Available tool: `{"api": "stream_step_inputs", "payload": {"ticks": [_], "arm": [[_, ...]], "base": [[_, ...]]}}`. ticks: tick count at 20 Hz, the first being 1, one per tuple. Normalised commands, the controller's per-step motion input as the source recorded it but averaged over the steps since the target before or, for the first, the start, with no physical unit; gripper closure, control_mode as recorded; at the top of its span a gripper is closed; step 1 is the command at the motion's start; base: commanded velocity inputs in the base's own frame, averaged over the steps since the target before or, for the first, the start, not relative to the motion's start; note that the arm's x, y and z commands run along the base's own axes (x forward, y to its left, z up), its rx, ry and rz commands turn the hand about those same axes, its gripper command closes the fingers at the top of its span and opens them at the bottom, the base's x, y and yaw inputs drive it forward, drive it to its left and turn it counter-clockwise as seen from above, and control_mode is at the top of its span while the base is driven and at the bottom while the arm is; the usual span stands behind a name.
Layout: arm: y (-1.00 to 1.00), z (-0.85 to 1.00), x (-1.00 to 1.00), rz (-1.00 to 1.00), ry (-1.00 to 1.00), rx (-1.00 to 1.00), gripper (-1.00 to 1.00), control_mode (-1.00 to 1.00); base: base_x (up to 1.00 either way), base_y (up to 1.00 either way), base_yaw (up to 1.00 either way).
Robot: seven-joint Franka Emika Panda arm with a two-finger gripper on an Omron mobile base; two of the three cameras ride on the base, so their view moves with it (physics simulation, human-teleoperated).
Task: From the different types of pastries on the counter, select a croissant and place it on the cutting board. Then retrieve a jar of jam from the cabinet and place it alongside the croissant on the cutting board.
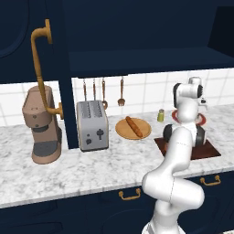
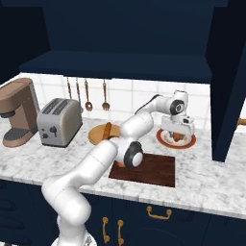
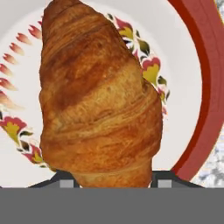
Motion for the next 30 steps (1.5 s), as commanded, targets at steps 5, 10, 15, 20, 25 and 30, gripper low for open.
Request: {"api": "stream_step_inputs", "payload": {"ticks": [5, 10, 15, 20, 25, 30], "arm": [[0.04, 0.30, -0.47, 0.00, -0.04, 0.04, 1.00, -1.00], [0.37, 0.00, -0.37, 0.00, -0.08, -0.03, 1.00, -1.00], [0.21, 0.00, -0.64, 0.00, -0.03, -0.02, 1.00, -1.00], [0.43, 0.00, -0.72, 0.00, -0.08, -0.11, 1.00, -1.00], [0.74, -0.05, -0.67, 0.00, -0.23, -0.22, 1.00, -1.00], [0.39, -0.14, -0.86, 0.00, -0.26, -0.18, 1.00, -1.00]], "base": [[0.00, 0.00, 0.00], [0.00, 0.00, 0.00], [0.00, 0.00, 0.00], [0.00, 0.00, 0.00], [0.00, 0.00, 0.00], [0.00, 0.00, 0.00]]}}
